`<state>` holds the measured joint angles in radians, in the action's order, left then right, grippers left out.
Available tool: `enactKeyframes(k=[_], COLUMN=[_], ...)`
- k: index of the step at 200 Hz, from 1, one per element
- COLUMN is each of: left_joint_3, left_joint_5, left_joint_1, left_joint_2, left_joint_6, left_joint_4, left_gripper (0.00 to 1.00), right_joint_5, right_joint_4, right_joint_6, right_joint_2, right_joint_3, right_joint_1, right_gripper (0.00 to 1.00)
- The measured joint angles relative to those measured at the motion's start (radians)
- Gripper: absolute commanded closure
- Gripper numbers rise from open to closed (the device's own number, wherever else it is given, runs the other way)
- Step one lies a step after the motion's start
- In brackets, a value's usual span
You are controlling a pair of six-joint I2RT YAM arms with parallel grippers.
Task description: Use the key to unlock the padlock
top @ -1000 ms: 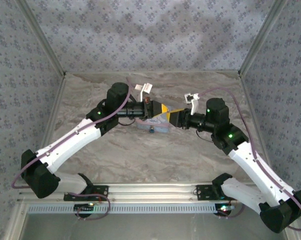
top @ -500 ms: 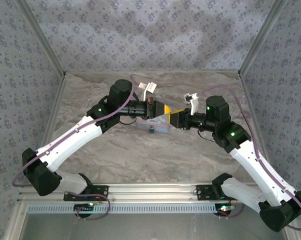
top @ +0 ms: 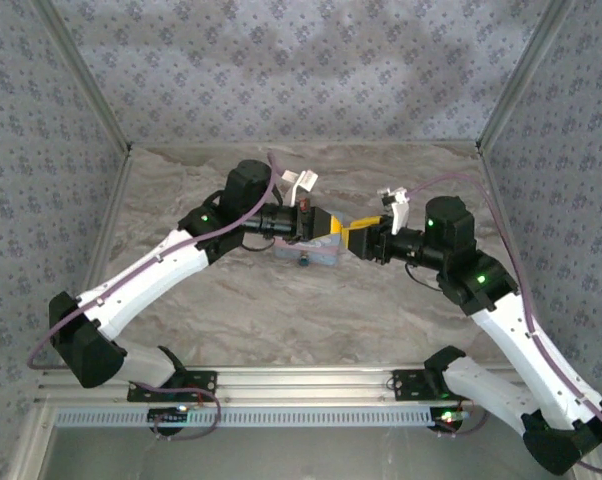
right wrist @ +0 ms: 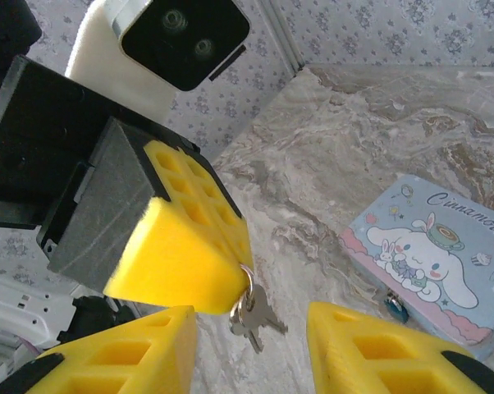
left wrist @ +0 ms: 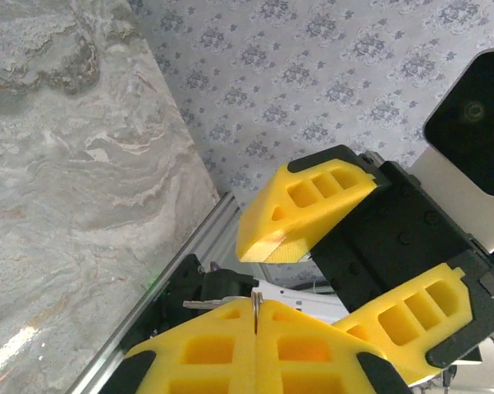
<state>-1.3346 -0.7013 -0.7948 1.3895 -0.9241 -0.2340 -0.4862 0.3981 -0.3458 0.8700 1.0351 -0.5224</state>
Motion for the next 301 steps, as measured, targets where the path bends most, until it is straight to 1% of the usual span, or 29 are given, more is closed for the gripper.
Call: enactKeyframes(k=[32, 54, 70, 108, 117, 129, 136, 144, 157, 169, 176, 206, 221, 251, 274, 288, 301], left_joint_3=[0.000, 0.000, 0.000, 0.000, 0.000, 0.000, 0.000, 0.000, 0.000, 0.000, 0.000, 0.000, 0.000, 0.000, 0.000, 0.000, 0.000], left_joint_5=[-0.013, -0.013, -0.012, -0.017, -0.020, -0.024, -0.029, -0.033, -0.035, -0.036, -0.036, -0.051, -0.058, -0.077, -0.089, -0.096, -0.100], left_joint_1=[0.000, 0.002, 0.003, 0.003, 0.003, 0.003, 0.003, 0.004, 0.005, 0.006, 0.006, 0.006, 0.006, 0.003, 0.002, 0.002, 0.002], left_joint_2=[0.001, 0.001, 0.001, 0.001, 0.001, 0.001, 0.001, 0.000, 0.000, 0.000, 0.000, 0.000, 0.000, 0.000, 0.000, 0.000, 0.000], left_joint_6=[0.000, 0.000, 0.000, -0.001, -0.001, -0.002, -0.003, -0.004, -0.004, -0.004, -0.005, -0.008, -0.011, -0.012, -0.016, -0.017, -0.019], left_joint_4=[-0.002, -0.003, -0.003, -0.003, -0.003, -0.003, -0.003, -0.003, -0.003, -0.003, -0.003, -0.002, -0.002, 0.003, 0.007, 0.008, 0.008], left_gripper=[1.00, 1.00, 1.00, 1.00, 1.00, 1.00, 1.00, 1.00, 1.00, 1.00, 1.00, 1.00, 1.00, 1.00, 1.00, 1.00, 1.00], right_joint_5=[-0.002, -0.019, -0.027, -0.045, -0.050, -0.054, -0.053, -0.053, -0.054, -0.061, -0.064, -0.080, -0.085, -0.102, -0.128, -0.142, -0.154], right_joint_4=[-0.005, -0.008, -0.009, -0.011, -0.011, -0.011, -0.011, -0.010, -0.011, -0.013, -0.013, -0.013, -0.013, -0.016, -0.030, -0.042, -0.056], right_joint_6=[0.004, 0.007, 0.011, 0.023, 0.026, 0.026, 0.029, 0.038, 0.042, 0.046, 0.046, 0.053, 0.055, 0.055, 0.055, 0.055, 0.054], right_joint_2=[0.018, 0.032, 0.036, 0.036, 0.037, 0.039, 0.040, 0.041, 0.041, 0.040, 0.040, 0.040, 0.035, 0.014, 0.011, 0.008, -0.001], right_joint_3=[0.002, 0.009, 0.011, 0.013, 0.013, 0.013, 0.013, 0.013, 0.013, 0.013, 0.013, 0.013, 0.009, -0.001, -0.006, -0.017, -0.030], right_joint_1=[0.000, 0.000, 0.000, -0.001, -0.001, -0.001, 0.000, 0.003, 0.004, 0.004, 0.004, 0.008, 0.013, 0.015, 0.016, 0.019, 0.023], right_gripper=[0.60, 0.58, 0.66, 0.67, 0.65, 0.56, 0.54, 0.54, 0.61, 0.63, 0.62, 0.51, 0.51, 0.54, 0.50, 0.49, 0.53])
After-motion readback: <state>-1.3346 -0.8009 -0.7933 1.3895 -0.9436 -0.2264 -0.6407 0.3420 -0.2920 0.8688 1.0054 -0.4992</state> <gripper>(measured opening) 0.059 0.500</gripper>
